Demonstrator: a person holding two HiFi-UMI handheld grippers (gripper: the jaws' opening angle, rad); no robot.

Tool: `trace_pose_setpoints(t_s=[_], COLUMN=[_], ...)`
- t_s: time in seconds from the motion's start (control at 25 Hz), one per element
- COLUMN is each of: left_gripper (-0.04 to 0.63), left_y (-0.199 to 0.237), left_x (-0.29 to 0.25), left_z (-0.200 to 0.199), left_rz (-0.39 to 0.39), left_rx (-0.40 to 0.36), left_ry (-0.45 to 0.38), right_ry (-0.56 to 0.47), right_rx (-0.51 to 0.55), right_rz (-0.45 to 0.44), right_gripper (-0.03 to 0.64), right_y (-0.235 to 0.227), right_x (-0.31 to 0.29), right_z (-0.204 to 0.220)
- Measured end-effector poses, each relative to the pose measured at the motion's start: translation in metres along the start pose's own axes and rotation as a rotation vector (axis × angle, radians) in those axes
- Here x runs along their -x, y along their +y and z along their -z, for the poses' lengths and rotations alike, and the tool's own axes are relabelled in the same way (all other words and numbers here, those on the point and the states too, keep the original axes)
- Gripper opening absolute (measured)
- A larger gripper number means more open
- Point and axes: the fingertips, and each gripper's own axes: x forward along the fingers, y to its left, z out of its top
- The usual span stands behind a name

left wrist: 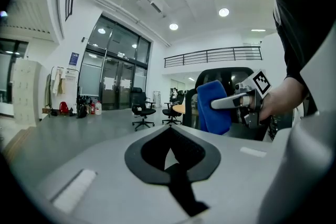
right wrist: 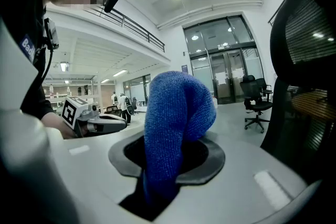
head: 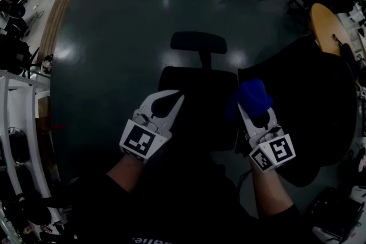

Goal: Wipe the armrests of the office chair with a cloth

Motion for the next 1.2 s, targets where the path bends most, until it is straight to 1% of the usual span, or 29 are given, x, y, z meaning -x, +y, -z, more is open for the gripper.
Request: trace_pose_setpoints(t_s=[0.12,0.24,0.36,0.44,0.56,0.76,0.96,1.08,1.2], left_gripper=[0.018,0.018,0.018,0.018,0.018,0.018,0.018,0.018,0.018], left_y=[0.030,0.058,0.083,0.098,0.121,0.149,0.167,0.177,0.185], left_x=[-0.021,-0.044,-0.064,-0.075,-0.089,-0.108,-0.120,-0.127,-0.132], left_z=[0.027,0.053,0.072,0.084,0.102,0.130,0.141,0.148,0.157], left_rz=[-0.051,-0.072,-0.092,-0.103,-0.115,-0.127,-0.121,-0.120,-0.118], left_rx=[-0.012,-0.017,-0.027,-0.030,-0.030,-0.034,-0.040,-0.050,-0.057], left_ry=[0.050,0.103,0.131,0.149,0.191,0.252,0.281,0.302,0.322], right_ry=[-0.001,-0.002,-0.012,-0.013,0.012,0.109,0.207,0.264,0.352], right_rx=[-0.002,-0.016,-0.012,0.003,0.055,0.182,0.292,0.321,0.347], right_rz=[0.026,0.052,0.056,0.063,0.077,0.094,0.058,0.031,0.028], right_gripper=[0.132,0.132,0.132,0.132,0.132,0.132,0.132,0.132,0.132], right_y=[-0.030,-0.057,-0.074,-0.083,-0.099,-0.131,-0.149,-0.159,-0.178], right_x=[-0.026,-0.049,-0.071,-0.085,-0.109,-0.151,-0.189,-0.210,-0.232], right_z=[0.003,0.005,0.001,0.000,0.003,0.018,0.027,0.036,0.054])
